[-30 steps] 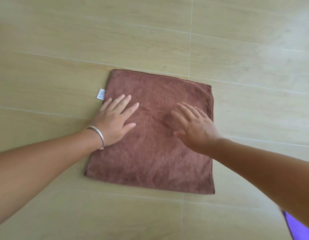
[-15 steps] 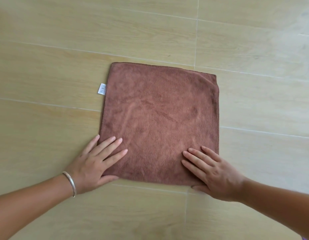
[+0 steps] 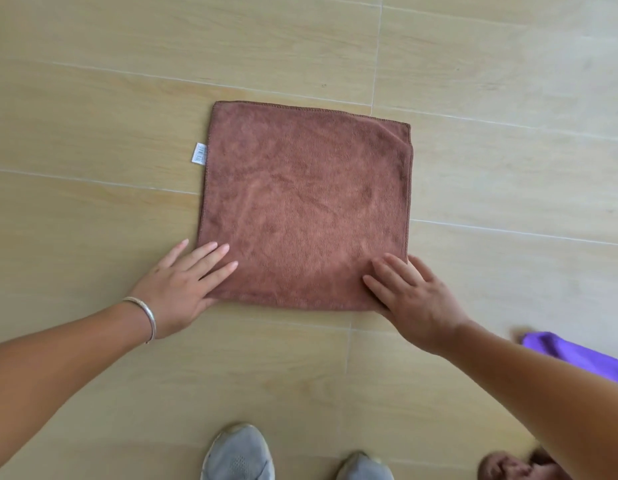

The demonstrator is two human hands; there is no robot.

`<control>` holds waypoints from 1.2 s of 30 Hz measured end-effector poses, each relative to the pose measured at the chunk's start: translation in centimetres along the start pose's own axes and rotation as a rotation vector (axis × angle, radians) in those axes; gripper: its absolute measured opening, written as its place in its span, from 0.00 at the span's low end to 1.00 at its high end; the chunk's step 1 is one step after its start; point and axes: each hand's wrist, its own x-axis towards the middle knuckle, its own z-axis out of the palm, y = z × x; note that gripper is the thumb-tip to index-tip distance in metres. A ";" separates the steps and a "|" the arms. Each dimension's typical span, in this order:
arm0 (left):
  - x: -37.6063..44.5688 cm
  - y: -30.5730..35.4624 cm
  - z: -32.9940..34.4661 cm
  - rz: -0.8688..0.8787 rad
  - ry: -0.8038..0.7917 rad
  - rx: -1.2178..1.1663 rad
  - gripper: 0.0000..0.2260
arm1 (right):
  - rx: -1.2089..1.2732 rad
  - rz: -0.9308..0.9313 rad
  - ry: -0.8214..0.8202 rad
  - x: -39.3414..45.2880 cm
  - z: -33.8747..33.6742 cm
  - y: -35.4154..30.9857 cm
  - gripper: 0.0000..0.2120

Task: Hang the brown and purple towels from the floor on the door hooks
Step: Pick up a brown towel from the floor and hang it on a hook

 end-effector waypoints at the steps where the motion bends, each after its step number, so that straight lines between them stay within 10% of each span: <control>1: -0.4 0.1 -0.7 -0.033 -0.004 -0.002 0.24 | -0.003 0.026 -0.012 -0.4 -1.0 0.0 0.22; 19: -10.7 -1.3 -32.1 -0.346 -0.064 0.060 0.25 | 0.023 0.291 -0.025 -10.6 -32.8 5.4 0.24; 36: -25.7 -4.5 -80.5 -0.312 0.186 0.108 0.23 | -0.042 0.436 0.209 -30.3 -79.9 14.2 0.23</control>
